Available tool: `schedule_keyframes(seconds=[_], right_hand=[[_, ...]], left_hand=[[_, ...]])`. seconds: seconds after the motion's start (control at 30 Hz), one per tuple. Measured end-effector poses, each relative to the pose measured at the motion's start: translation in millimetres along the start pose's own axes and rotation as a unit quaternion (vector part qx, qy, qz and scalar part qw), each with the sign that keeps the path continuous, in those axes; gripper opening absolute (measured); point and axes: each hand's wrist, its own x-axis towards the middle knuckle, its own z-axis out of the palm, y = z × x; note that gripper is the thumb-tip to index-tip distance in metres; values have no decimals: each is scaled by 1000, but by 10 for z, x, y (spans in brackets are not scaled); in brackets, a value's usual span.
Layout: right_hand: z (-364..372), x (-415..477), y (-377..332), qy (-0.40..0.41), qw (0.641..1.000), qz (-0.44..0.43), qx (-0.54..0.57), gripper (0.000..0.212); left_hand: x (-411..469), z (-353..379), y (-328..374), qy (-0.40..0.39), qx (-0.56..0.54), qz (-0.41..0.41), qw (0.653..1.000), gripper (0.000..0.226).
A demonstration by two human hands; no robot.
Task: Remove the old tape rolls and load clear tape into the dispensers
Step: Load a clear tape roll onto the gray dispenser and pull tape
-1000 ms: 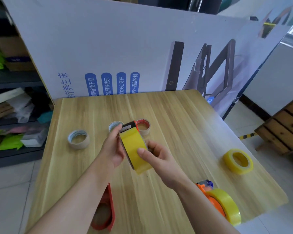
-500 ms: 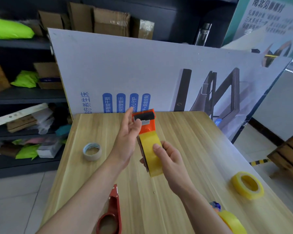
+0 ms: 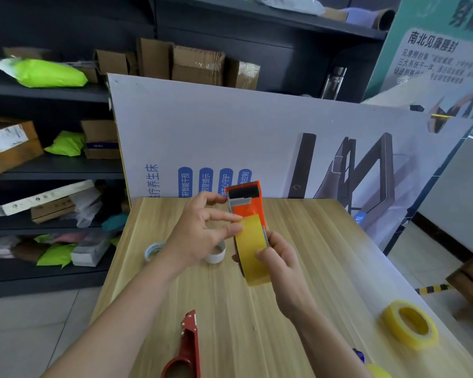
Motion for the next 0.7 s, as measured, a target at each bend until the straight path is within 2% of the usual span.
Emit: schedule_keyframes(seconds=[0.1,0.2,0.33,0.4,0.5,0.57,0.7], right_hand=[[21,2,-28,10,1000,1,1,44],[42,4,-55,21,1000,2,5,45],[44,13,-86,25,1000,0,9,35],[42,13,-119,28,1000,3,3,33],[46,-8,-211,27,999,-16,-4,44],[45,-11,-264,23,999,-27,-13,39],[9,3,-301,21,999,-28,-19,35]], left_hand=[[11,23,-1,41,80,96,991,10],[22,46,-1,60,191,193,960,13],[30,77,54,73,268,243,929,25],[32,88,98,92,294,251,917,23],[74,92,181,119,330,237,906,23],[119,91,233,131,340,219,905,24],[175,50,323,76,296,159,939,17]])
